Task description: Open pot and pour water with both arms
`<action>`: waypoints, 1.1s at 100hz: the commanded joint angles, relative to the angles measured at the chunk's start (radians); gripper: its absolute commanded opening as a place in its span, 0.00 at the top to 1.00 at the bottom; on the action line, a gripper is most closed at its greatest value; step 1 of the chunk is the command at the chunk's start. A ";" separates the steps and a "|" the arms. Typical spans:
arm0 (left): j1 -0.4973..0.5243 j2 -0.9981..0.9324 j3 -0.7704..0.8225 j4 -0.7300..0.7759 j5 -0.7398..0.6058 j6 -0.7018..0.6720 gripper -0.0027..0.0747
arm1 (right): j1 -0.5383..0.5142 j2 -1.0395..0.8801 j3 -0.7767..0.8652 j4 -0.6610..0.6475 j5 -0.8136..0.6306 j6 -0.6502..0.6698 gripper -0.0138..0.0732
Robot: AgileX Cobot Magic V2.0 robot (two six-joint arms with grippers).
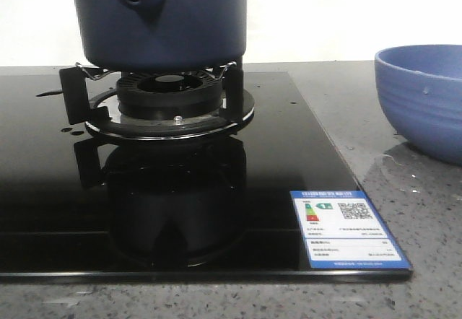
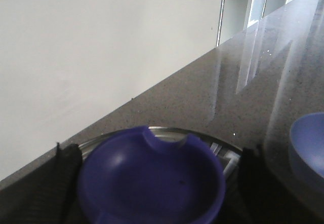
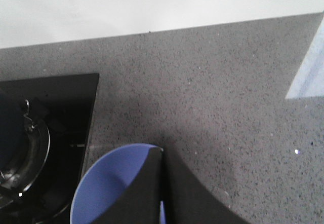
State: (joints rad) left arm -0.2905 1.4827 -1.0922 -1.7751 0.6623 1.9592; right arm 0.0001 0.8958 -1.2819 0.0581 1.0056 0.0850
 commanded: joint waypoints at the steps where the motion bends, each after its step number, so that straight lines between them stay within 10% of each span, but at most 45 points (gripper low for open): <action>1: -0.005 -0.071 -0.050 -0.084 0.041 -0.033 0.19 | -0.008 -0.020 -0.028 -0.009 -0.113 -0.013 0.91; 24: -0.001 -0.254 -0.052 0.105 0.026 -0.327 0.33 | 0.002 -0.150 0.117 -0.011 -0.209 -0.085 0.91; 54: -0.001 -0.686 0.165 0.347 -0.029 -0.564 0.98 | 0.092 -0.471 0.574 0.012 -0.400 -0.145 0.91; 110: -0.001 -1.361 0.665 0.394 -0.299 -0.612 0.99 | 0.115 -0.891 0.767 0.042 -0.430 -0.145 0.91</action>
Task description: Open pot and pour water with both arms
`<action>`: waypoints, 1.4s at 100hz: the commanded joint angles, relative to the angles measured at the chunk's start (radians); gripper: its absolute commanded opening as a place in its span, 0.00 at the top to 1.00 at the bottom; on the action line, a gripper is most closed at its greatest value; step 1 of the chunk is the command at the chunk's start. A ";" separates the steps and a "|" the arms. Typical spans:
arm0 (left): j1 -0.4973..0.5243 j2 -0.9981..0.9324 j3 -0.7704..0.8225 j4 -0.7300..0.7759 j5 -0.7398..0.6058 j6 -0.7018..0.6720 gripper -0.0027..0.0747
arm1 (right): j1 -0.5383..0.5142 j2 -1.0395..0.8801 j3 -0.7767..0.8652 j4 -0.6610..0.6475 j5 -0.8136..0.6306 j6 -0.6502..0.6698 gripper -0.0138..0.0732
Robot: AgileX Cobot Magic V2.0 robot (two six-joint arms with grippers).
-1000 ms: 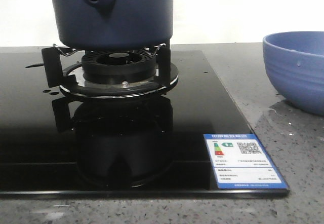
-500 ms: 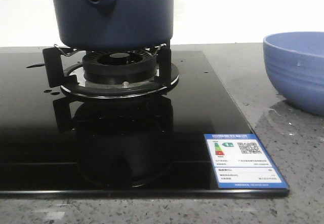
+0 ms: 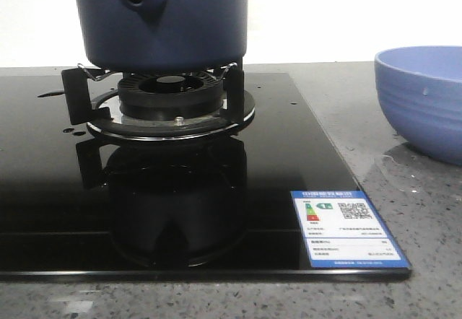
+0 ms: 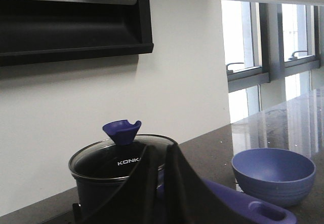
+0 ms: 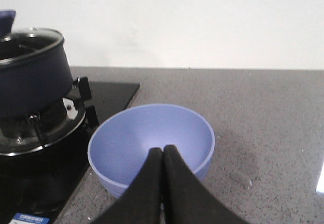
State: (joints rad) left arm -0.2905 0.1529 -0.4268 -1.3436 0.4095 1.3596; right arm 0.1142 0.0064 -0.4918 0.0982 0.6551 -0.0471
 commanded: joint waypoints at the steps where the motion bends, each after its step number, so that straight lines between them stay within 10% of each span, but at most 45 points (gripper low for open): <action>1: -0.001 -0.038 0.002 -0.038 -0.049 -0.012 0.99 | 0.001 -0.002 -0.023 0.002 -0.080 -0.013 0.91; 81: -0.001 -0.061 0.022 0.090 -0.106 -0.018 0.99 | 0.001 -0.002 -0.023 0.002 -0.080 -0.013 0.91; 112: -0.001 -0.061 0.152 1.161 -0.393 -1.004 0.99 | 0.001 -0.002 -0.023 0.002 -0.080 -0.013 0.91; 140: 0.084 -0.061 0.378 1.199 -0.468 -1.143 0.99 | 0.001 -0.002 -0.023 0.002 -0.080 -0.013 0.91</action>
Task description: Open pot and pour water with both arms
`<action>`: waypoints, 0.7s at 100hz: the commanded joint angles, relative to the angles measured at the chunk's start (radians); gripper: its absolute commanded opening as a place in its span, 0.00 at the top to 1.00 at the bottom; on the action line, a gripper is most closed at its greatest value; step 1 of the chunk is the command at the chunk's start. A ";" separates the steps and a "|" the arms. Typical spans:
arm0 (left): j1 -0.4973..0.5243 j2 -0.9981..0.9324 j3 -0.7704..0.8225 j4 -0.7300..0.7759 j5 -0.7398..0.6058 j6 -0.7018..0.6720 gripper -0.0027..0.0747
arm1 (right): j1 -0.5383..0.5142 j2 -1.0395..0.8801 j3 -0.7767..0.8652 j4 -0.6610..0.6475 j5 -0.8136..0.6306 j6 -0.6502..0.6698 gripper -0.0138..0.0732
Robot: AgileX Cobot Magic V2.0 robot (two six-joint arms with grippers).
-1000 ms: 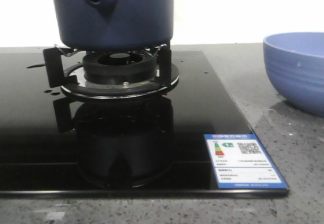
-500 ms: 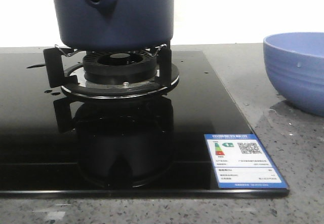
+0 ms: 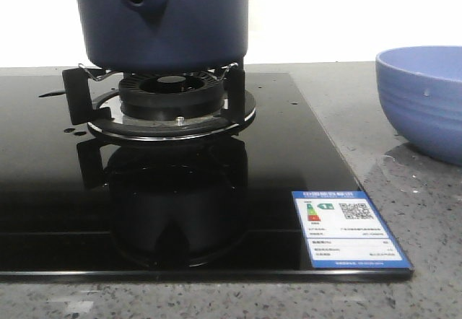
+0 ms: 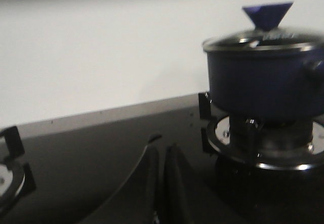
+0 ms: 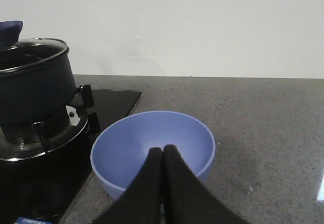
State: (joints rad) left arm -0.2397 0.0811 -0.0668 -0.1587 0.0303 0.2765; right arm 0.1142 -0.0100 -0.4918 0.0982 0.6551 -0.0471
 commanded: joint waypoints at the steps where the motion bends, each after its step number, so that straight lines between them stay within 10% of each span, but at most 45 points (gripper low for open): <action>1: 0.036 0.011 0.027 0.014 -0.087 -0.062 0.99 | 0.001 0.015 -0.023 0.002 -0.080 -0.013 0.91; 35: 0.162 -0.115 0.100 0.042 0.261 -0.122 0.99 | 0.001 0.015 -0.023 0.002 -0.080 -0.013 0.91; 70: 0.220 -0.111 0.100 0.043 0.253 -0.120 0.99 | 0.001 0.015 -0.023 0.002 -0.080 -0.013 0.91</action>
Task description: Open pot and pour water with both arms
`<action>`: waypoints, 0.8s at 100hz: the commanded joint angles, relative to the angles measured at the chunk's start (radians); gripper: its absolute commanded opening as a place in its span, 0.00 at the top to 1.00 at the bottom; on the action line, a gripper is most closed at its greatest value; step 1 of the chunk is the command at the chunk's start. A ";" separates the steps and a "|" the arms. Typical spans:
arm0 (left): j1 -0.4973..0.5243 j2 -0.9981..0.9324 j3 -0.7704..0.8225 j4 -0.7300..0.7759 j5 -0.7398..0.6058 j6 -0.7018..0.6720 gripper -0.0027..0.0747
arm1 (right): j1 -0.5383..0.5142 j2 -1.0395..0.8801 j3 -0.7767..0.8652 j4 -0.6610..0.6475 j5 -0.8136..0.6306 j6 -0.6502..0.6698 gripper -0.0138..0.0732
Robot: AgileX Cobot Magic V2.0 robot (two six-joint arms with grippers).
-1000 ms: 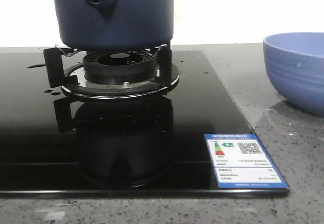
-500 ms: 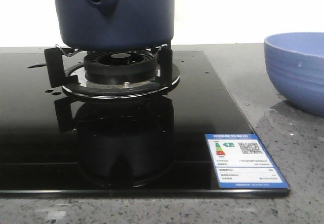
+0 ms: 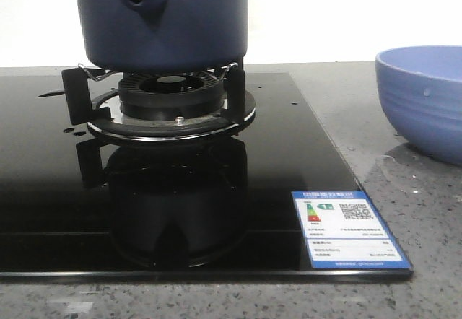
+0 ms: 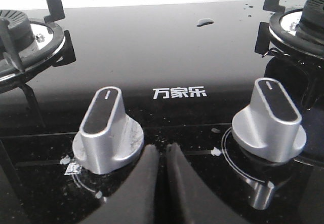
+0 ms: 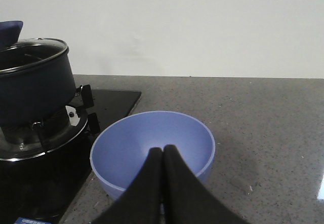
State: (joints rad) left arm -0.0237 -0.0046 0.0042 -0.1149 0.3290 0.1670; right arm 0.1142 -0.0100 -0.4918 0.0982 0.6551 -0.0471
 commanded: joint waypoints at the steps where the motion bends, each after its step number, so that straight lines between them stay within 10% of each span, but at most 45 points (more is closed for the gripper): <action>1: 0.004 -0.025 0.029 -0.001 -0.045 -0.010 0.99 | 0.001 0.015 -0.023 0.002 -0.080 -0.013 0.91; 80: 0.004 -0.025 0.029 -0.001 -0.045 -0.010 0.99 | 0.001 0.015 -0.010 -0.008 -0.086 -0.013 0.91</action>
State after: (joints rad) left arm -0.0237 -0.0046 0.0042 -0.1149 0.3290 0.1656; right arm 0.1142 -0.0100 -0.4908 0.0982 0.6551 -0.0471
